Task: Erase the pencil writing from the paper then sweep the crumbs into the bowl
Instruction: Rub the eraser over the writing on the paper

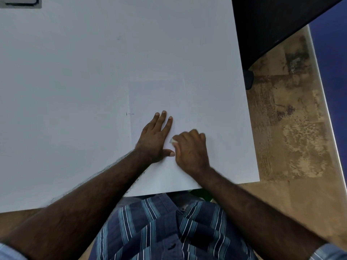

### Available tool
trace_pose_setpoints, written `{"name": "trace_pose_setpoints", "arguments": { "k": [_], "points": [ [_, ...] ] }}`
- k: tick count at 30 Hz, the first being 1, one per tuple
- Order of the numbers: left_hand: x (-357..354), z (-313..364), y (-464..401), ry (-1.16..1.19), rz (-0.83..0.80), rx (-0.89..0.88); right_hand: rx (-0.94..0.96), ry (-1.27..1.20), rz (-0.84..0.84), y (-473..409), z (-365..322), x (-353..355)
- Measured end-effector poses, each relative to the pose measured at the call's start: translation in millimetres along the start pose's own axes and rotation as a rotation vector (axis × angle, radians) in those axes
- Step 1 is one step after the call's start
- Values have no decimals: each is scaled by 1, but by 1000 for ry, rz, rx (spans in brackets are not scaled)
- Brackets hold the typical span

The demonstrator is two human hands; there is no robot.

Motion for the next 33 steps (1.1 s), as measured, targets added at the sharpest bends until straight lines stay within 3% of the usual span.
{"name": "trace_pose_setpoints", "arguments": {
  "k": [4,10,15,19,23,27,31,33],
  "points": [
    [2,1,0,-4,-8,17,-118,43,104,-53,31,6],
    [1,-1,0,-5,-6,8,-264,-106,59,-58,46,11],
    [0,-3,0,7,-11,8,-127,-154,35,7,28,9],
    [1,-2,0,-4,-11,6,18,-11,5,23,21,2],
    [1,0,1,-15,-15,5,-139,29,54,6,32,5],
    [2,2,0,-34,-39,0,-65,22,22,23,17,3],
    [2,4,0,-44,-29,10,-227,-36,56,25,31,4],
    [2,3,0,-44,-32,12,-208,-93,58,27,21,2]
  ]
}}
Point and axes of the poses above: each hand's wrist, its own y-axis away from the middle knuckle, its own x-axis out of the back of the hand, z = x × y, the point moved 2 cm from there along -y, towards the middle knuckle, and after that the axes turned 6 degrees about y, right-handed, at the moved point
